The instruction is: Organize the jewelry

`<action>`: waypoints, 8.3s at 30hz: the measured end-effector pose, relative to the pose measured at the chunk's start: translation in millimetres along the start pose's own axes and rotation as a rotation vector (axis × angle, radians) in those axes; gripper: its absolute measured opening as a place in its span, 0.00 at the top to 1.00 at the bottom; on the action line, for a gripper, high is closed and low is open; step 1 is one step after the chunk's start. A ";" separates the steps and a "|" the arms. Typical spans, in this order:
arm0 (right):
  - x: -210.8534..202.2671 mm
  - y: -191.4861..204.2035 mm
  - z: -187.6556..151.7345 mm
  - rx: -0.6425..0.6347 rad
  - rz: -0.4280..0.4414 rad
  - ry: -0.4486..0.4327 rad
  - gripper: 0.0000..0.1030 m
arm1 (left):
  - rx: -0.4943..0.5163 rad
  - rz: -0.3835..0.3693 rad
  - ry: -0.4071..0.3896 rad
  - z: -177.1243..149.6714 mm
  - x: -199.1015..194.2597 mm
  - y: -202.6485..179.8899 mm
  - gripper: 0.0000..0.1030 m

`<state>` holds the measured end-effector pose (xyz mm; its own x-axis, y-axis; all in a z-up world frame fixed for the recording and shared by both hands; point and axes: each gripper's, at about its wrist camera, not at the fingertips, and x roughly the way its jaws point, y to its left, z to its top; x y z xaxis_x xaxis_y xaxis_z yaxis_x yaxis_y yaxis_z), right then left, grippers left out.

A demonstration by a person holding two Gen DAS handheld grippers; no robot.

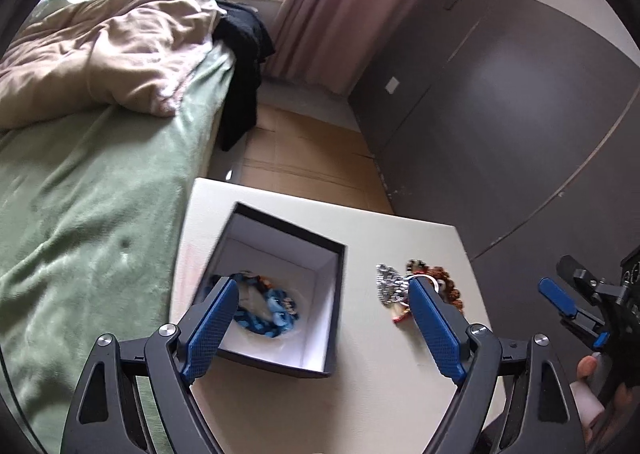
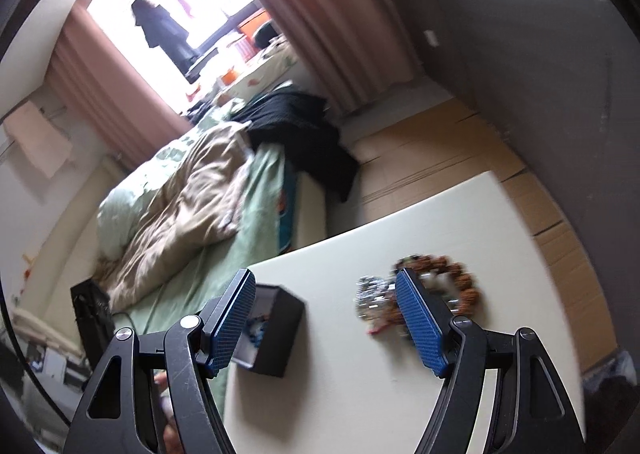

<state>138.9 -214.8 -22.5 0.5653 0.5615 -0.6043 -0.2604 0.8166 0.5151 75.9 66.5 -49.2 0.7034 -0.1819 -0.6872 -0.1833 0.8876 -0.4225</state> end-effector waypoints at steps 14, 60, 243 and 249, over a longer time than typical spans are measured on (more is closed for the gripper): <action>-9.8 -54.2 -4.5 0.153 -0.146 0.027 0.29 | 0.150 -0.070 0.005 -13.2 15.4 -58.0 0.19; 55.8 -106.9 7.8 0.338 -0.207 0.262 0.29 | 0.202 -0.147 0.193 -4.2 125.5 -105.0 0.97; 72.4 14.1 -12.2 -0.032 -0.067 0.151 0.81 | 0.088 -0.320 -0.306 69.5 -133.1 -48.1 0.99; 57.4 43.4 -9.3 -0.071 0.024 0.089 0.81 | 0.043 -0.222 -0.187 66.5 -90.2 -24.4 0.99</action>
<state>152.8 -145.9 -40.5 0.4878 0.5878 -0.6454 -0.3294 0.8086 0.4875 62.6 89.4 62.4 0.8379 -0.2965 -0.4582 0.0158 0.8524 -0.5226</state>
